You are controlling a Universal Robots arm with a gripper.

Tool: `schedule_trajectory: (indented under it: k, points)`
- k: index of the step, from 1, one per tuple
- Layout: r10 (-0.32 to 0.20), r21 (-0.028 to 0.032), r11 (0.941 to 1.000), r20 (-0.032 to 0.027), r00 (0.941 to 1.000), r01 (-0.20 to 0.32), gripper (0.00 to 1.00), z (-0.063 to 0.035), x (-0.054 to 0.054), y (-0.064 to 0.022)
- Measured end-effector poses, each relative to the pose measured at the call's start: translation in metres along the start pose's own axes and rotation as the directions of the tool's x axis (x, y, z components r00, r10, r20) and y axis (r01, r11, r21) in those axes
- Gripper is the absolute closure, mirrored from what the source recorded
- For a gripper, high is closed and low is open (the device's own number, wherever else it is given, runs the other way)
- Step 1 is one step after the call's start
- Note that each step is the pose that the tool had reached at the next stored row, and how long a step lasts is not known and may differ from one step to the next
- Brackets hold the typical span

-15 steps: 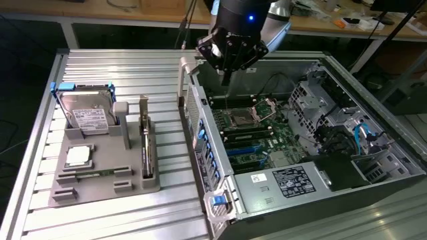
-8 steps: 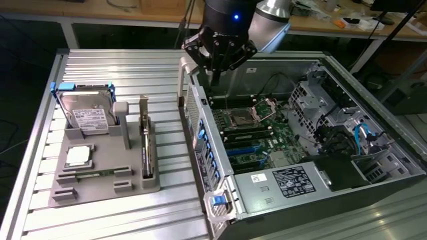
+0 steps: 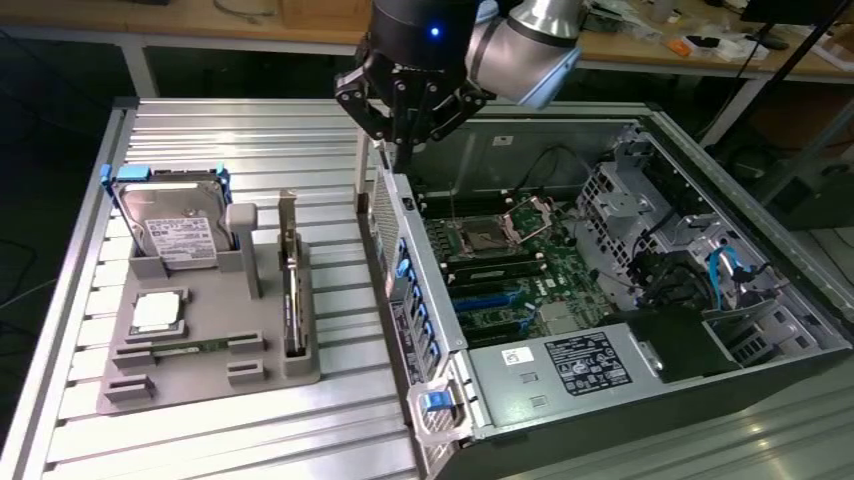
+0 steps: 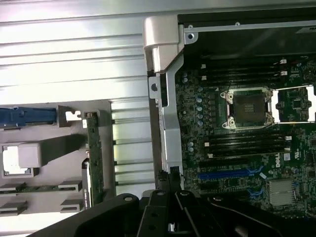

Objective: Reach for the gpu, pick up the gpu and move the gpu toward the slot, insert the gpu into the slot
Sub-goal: 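Reach for the gpu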

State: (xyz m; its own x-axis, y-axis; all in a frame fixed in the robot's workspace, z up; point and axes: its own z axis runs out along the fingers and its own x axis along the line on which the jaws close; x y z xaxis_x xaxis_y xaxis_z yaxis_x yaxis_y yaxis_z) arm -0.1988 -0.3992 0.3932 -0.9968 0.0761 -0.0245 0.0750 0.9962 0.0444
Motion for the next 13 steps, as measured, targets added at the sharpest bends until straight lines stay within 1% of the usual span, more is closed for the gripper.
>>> schedule_trajectory:
  k: [5, 13]
  points:
    - [0.0, 0.0001, 1.0, 0.0, 1.0, 0.0, 0.89, -0.0004, 0.014, -0.0014]
    - [0.0, 0.0001, 1.0, -0.0001, 1.0, 0.0, 0.89, -0.001, 0.032, -0.0038]
